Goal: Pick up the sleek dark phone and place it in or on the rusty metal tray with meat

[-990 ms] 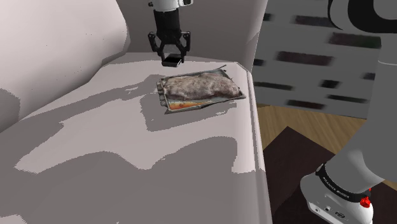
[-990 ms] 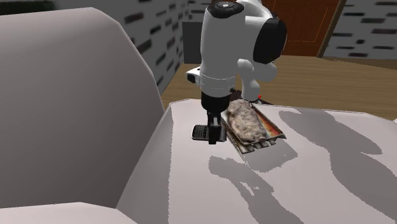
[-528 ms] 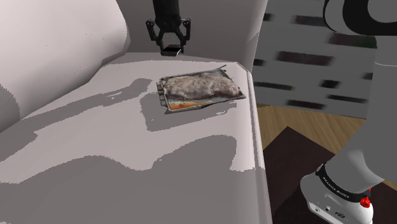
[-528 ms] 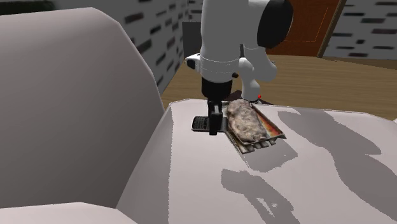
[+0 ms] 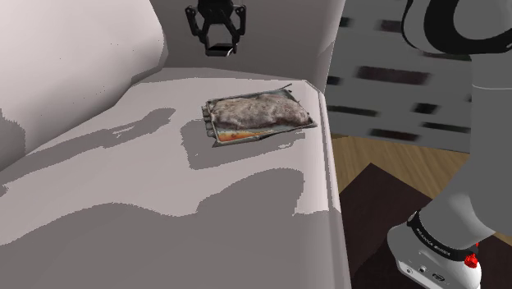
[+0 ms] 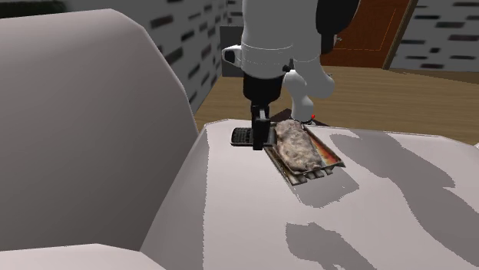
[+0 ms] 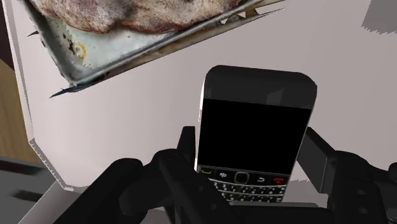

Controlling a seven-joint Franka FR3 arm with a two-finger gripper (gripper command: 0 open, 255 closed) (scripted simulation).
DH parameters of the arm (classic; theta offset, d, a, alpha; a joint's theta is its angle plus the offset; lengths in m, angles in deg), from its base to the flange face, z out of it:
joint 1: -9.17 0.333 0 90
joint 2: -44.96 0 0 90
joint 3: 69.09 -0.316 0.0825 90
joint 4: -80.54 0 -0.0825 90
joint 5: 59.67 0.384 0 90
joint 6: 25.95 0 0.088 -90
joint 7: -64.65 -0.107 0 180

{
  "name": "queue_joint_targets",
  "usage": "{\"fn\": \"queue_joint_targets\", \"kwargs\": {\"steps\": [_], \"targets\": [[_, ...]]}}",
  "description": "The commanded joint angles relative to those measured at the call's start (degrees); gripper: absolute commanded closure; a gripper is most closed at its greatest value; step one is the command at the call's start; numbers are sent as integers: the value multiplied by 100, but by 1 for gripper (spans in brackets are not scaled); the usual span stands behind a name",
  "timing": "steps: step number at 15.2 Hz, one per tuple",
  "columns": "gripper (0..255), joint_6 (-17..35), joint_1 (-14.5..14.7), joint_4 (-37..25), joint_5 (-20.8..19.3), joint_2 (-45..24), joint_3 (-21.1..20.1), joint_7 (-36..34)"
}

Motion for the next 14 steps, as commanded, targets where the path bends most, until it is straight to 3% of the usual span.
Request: {"fn": "queue_joint_targets", "kwargs": {"steps": [1, 4, 7, 12, 14], "targets": [[255, 88, -95, 424, 103, 332, -49, -50], [255, 574, -387, 1863, 451, 1314, -181, -160], [255, 869, -538, 2913, 779, 2128, -249, -202], [255, 1123, -594, 4253, 1297, 3331, -285, -217], [255, 1221, -581, 4525, 1380, 3522, -278, -216]]}}
